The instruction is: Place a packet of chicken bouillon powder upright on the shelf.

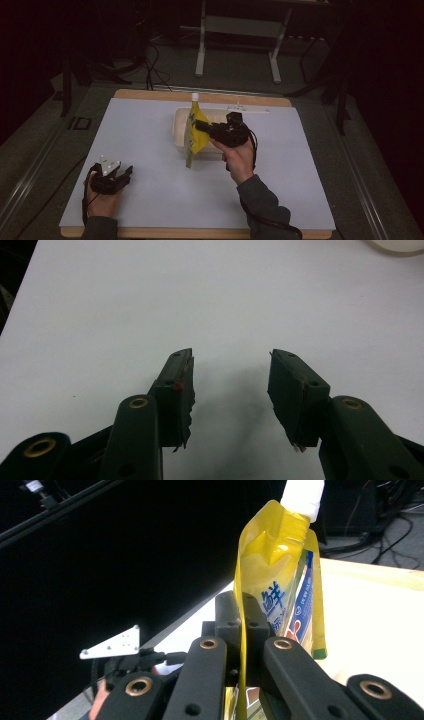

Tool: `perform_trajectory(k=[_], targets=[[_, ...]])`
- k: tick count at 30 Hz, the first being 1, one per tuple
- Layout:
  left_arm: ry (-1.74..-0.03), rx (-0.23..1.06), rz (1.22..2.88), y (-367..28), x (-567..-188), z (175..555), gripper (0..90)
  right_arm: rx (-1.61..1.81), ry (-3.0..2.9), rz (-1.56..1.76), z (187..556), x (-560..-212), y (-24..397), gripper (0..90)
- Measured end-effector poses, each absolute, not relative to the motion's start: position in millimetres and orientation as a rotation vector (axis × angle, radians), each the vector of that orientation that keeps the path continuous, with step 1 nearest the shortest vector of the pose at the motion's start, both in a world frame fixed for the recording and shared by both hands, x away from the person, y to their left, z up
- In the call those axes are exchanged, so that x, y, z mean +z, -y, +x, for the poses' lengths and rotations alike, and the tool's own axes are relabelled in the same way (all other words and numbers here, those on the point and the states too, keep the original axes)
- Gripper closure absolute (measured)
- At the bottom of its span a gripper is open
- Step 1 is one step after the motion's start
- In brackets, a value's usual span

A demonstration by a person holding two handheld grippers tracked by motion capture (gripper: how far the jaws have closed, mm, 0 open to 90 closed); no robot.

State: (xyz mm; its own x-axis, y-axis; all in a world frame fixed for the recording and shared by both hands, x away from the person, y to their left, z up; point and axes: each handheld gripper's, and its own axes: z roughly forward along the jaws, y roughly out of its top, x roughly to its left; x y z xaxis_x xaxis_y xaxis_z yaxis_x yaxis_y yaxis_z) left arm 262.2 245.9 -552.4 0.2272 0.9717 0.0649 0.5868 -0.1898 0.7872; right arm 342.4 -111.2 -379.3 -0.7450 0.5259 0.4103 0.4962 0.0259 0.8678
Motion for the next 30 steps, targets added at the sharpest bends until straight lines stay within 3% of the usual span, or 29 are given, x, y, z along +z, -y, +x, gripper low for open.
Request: perform_trajectory(k=[30], targets=[[-1.43, 0.773, 1.862, -246.8, -552.2, 262.2, 53.2, 1.789, -2.104, 1.079, 361.3, -374.0, 104.9, 90.0]])
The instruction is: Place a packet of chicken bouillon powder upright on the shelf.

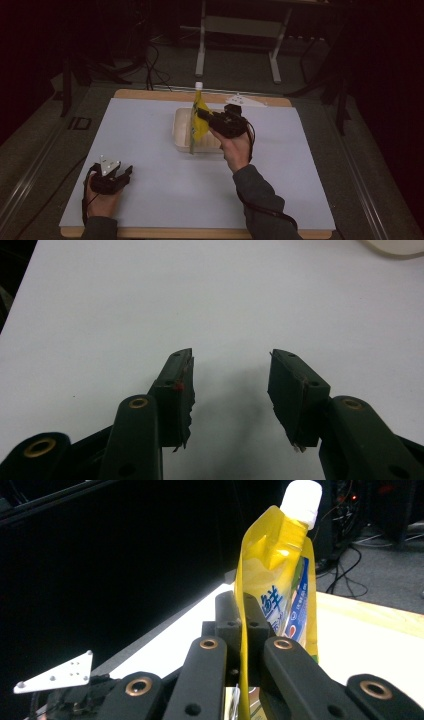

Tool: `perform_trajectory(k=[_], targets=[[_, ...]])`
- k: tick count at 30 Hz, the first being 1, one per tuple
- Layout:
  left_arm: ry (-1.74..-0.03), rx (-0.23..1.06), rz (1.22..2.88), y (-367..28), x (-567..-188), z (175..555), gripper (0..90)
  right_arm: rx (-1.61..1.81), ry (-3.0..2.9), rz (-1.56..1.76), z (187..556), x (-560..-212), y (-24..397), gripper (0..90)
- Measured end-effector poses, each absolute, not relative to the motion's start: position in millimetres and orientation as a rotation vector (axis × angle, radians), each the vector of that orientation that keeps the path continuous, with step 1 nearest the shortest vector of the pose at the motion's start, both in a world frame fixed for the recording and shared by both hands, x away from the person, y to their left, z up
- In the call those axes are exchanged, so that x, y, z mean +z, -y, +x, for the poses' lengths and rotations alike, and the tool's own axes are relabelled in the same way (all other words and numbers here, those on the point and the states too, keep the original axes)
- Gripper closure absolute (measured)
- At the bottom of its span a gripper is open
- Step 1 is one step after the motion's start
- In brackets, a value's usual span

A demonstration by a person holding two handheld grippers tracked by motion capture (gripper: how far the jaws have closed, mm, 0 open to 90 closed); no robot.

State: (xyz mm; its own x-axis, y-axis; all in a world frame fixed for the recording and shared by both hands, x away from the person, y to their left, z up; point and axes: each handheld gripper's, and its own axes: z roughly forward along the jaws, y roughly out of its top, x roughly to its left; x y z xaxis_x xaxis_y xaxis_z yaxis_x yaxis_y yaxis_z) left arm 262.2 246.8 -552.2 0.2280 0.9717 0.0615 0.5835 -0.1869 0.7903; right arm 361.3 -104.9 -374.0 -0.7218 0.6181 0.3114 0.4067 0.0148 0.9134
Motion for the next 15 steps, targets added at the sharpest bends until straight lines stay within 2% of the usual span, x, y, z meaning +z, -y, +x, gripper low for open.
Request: perform_trajectory(k=[15], targets=[[-1.429, 0.771, 1.86, -246.9, -552.2, 262.1, 53.2, 1.719, -2.047, 1.053, 371.2, -376.0, 100.1, 90.0]])
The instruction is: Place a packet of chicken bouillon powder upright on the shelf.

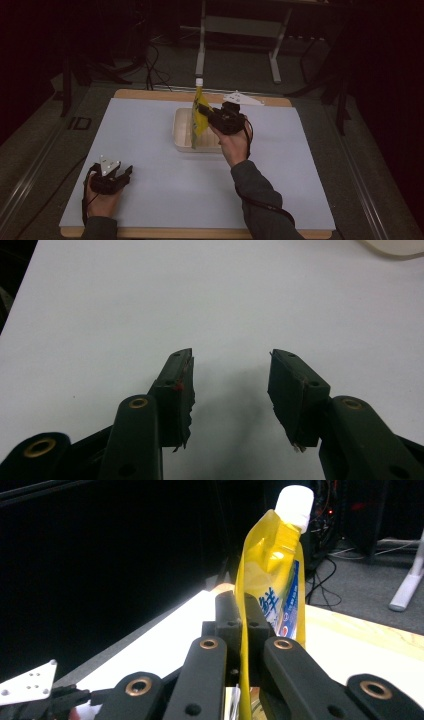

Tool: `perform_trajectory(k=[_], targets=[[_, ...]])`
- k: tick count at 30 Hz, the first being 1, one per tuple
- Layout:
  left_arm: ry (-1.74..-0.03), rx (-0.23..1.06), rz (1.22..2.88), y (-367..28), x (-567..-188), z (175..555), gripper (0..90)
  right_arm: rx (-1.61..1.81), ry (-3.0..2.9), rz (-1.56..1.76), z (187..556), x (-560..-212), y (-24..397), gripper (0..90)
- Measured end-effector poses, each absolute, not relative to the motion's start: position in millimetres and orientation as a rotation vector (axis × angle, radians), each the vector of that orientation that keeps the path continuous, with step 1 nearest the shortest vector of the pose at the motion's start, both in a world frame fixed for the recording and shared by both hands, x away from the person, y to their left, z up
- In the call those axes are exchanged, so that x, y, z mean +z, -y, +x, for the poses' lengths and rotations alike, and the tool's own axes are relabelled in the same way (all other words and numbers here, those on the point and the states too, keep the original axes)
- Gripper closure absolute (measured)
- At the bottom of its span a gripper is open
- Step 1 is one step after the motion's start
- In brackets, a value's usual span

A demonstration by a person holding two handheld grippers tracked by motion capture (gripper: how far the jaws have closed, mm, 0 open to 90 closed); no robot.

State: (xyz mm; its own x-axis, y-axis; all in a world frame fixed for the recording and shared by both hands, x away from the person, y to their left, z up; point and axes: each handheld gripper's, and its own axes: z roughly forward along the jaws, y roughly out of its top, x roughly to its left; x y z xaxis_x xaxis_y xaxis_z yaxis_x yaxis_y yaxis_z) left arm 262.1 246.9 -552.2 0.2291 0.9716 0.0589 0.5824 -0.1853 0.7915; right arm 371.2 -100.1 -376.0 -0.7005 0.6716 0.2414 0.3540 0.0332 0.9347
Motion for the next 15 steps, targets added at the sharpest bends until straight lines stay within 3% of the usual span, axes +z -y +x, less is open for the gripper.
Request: perform_trajectory(k=[15], targets=[[-1.428, 0.773, 1.86, -246.9, -552.2, 262.0, 53.2, 1.674, -1.957, 1.018, 380.8, -385.0, 96.3, 90.0]])
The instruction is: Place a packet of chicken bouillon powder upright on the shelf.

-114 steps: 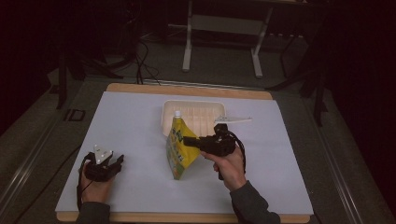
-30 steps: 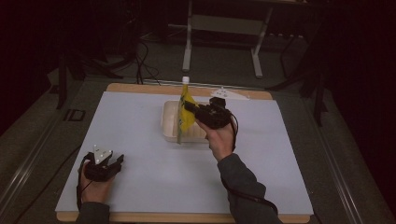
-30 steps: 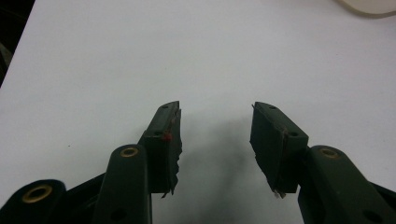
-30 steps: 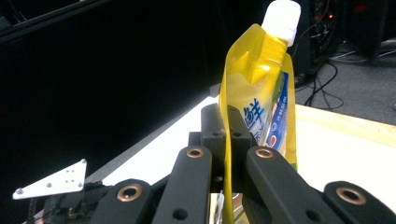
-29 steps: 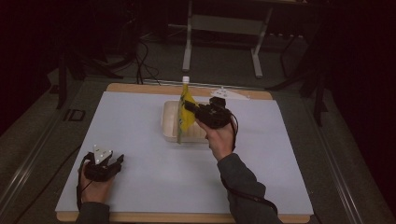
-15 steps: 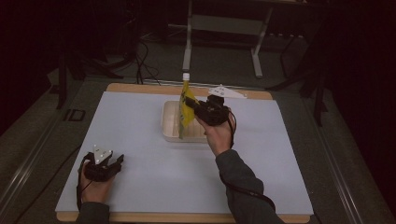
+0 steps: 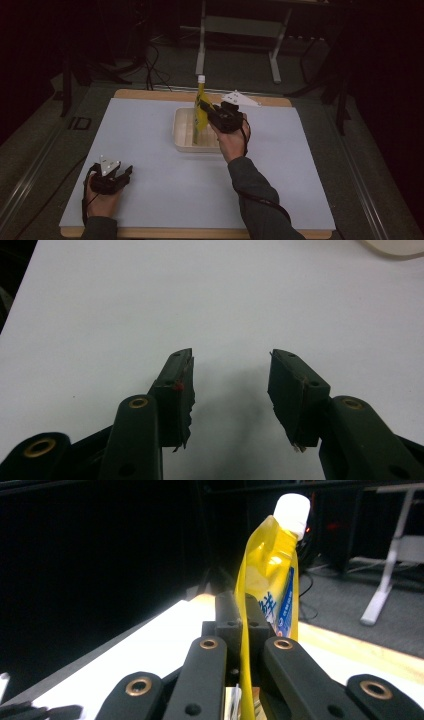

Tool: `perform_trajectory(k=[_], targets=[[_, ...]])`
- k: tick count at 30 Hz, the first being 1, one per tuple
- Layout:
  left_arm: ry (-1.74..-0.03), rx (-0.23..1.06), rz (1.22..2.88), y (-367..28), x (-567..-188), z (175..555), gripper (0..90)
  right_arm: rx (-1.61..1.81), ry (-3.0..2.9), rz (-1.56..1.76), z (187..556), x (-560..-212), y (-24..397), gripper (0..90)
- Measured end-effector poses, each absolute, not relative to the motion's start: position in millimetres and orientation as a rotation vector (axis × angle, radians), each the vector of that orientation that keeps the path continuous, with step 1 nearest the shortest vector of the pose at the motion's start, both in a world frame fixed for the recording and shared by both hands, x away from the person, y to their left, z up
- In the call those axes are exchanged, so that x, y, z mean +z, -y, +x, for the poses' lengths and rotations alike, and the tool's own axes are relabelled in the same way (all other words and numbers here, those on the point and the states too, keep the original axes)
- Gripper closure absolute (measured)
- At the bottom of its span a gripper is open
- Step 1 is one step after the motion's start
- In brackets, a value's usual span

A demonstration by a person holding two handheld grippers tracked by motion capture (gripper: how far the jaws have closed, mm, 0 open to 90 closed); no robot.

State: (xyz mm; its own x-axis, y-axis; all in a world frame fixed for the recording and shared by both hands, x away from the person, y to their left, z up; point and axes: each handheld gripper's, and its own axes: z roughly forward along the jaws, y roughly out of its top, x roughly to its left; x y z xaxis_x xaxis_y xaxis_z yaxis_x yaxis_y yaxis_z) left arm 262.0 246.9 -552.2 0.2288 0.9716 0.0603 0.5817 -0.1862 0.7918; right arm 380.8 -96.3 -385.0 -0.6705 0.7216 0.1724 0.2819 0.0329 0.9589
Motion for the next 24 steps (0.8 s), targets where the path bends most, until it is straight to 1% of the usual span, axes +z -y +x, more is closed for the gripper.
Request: perform_trajectory(k=[5, 9, 24], targets=[[-1.428, 0.774, 1.86, -247.0, -552.1, 261.9, 53.2, 1.622, -1.962, 0.992, 385.3, -391.8, 91.5, 90.0], [-1.428, 0.773, 1.862, -247.0, -552.0, 262.0, 53.2, 1.618, -1.97, 1.023, 387.8, -398.6, 89.4, 90.0], [-1.427, 0.776, 1.865, -246.8, -552.1, 262.0, 53.2, 1.602, -1.959, 1.135, 389.6, -407.2, 88.6, 90.0]])
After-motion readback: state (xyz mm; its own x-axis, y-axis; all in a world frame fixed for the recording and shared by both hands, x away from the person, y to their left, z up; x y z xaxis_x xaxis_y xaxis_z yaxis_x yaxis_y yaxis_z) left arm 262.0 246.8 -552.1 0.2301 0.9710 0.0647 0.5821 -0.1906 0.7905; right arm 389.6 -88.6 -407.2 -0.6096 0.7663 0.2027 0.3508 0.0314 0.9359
